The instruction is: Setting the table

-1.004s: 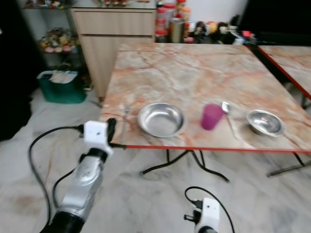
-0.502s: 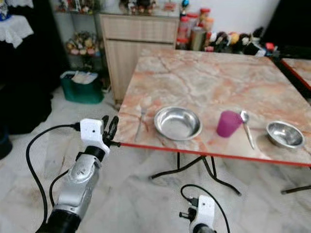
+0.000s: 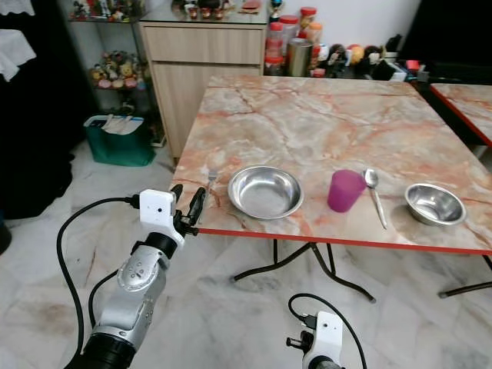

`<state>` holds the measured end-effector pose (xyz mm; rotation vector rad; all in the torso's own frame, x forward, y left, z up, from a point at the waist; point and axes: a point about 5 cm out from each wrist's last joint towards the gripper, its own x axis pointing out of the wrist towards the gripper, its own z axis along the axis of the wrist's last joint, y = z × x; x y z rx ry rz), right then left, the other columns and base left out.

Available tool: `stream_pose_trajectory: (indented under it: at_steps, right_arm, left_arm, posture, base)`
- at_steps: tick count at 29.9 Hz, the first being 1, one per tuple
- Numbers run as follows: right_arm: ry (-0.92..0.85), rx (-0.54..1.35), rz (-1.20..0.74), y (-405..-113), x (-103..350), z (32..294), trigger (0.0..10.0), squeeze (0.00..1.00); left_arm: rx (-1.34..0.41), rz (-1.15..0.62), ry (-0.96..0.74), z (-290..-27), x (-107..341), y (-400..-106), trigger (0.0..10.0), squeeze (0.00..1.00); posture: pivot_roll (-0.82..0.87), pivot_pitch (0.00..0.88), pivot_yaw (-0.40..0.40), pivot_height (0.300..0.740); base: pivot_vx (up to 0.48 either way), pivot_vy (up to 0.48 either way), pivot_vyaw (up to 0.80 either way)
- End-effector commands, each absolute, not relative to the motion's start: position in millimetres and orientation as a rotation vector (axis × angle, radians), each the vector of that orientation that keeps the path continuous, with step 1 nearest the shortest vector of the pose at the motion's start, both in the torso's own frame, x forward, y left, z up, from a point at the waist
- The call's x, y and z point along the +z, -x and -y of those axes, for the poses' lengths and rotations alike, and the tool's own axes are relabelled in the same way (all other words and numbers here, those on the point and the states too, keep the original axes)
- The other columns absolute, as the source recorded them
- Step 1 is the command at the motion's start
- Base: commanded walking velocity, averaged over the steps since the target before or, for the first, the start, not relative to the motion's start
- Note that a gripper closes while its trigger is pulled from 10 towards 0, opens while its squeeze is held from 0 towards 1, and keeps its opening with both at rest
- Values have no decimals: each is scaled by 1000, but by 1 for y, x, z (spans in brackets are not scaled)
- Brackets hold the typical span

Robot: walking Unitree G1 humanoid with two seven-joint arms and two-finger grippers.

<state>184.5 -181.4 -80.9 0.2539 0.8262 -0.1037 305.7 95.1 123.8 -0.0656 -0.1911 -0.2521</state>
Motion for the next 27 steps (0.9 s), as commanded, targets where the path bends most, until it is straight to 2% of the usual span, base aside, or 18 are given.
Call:
stream_pose_trajectory:
  at_steps: [1, 12, 13, 14, 20, 23, 27]
  right_arm:
    - [-246, -103, -828, -186, -80, 183, 10000, 0]
    - [-242, -98, -831, -185, -81, 183, 10000, 0]
    - [-242, -98, -832, -185, -81, 183, 10000, 0]
    - [-242, -98, -833, -185, -81, 183, 10000, 0]
    - [-244, -102, -845, -183, -82, 182, 10000, 0]
    - [-251, -103, -844, -184, -82, 182, 10000, 0]
    - [-246, -105, -825, -185, -80, 183, 10000, 0]
  left_arm:
    - [-258, 162, 80, -95, 119, -304, 10000, 1000]
    - [-283, 116, 73, -91, 111, -302, 10000, 1000]
    - [-266, 103, 71, -93, 109, -303, 10000, 149]
    - [-254, 94, 70, -94, 108, -303, 10000, 0]
    - [-236, 96, 76, -98, 109, -305, 10000, 0]
    - [-229, 95, 89, -98, 111, -307, 10000, 0]
    - [-216, 94, 91, -100, 112, -308, 10000, 0]
  posture:
    - [36, 0, -21, 740]
    - [33, 0, -15, 740]
    - [32, 0, -15, 740]
    - [32, 0, -15, 740]
    - [29, 0, -11, 740]
    - [29, 0, -16, 740]
    - [30, 0, -18, 740]
  base:
    - [0, 0, 0]
    - [0, 0, 0]
    - [0, 0, 0]
    - [0, 0, 0]
    - [0, 0, 0]
    - [0, 0, -513]
    - [244, 0, 0]
